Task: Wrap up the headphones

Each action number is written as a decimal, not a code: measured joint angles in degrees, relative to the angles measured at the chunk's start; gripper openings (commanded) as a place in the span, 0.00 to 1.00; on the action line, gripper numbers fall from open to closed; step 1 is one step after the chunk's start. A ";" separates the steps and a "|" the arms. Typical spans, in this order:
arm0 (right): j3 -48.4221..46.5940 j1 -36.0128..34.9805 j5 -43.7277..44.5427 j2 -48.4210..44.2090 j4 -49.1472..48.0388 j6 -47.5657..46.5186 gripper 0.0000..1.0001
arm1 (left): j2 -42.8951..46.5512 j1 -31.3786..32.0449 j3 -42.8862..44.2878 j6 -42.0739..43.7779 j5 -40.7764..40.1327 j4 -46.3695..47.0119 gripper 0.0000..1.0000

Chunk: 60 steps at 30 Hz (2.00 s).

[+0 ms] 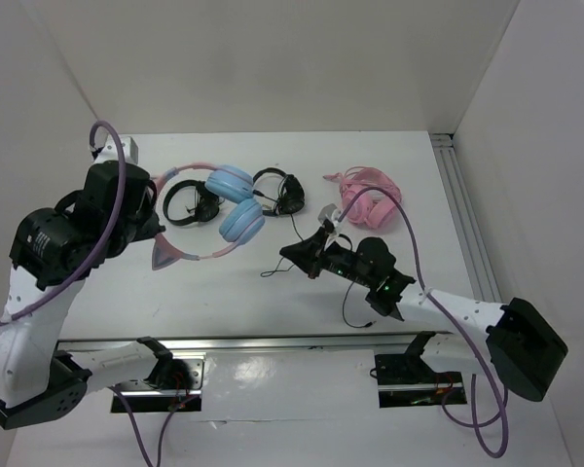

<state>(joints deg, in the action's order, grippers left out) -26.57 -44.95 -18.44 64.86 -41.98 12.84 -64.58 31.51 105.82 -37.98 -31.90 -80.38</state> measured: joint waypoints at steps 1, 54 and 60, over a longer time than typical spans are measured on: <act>0.00 -1.03 1.77 -0.02 0.15 -0.37 0.00 | 0.33 0.00 -0.33 0.02 -0.76 0.48 0.00; -16.63 -20.76 38.69 -8.09 40.30 -22.18 0.00 | -2.01 20.81 -26.47 32.96 29.22 21.90 0.00; -16.55 -16.39 29.05 -7.04 40.17 -22.60 0.00 | 4.96 20.26 -26.47 34.51 29.16 22.36 0.00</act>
<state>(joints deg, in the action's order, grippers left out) -43.11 -61.34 10.61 57.82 -1.80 -9.76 -59.61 51.77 79.35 -3.46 -2.74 -58.02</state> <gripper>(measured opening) 0.034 0.109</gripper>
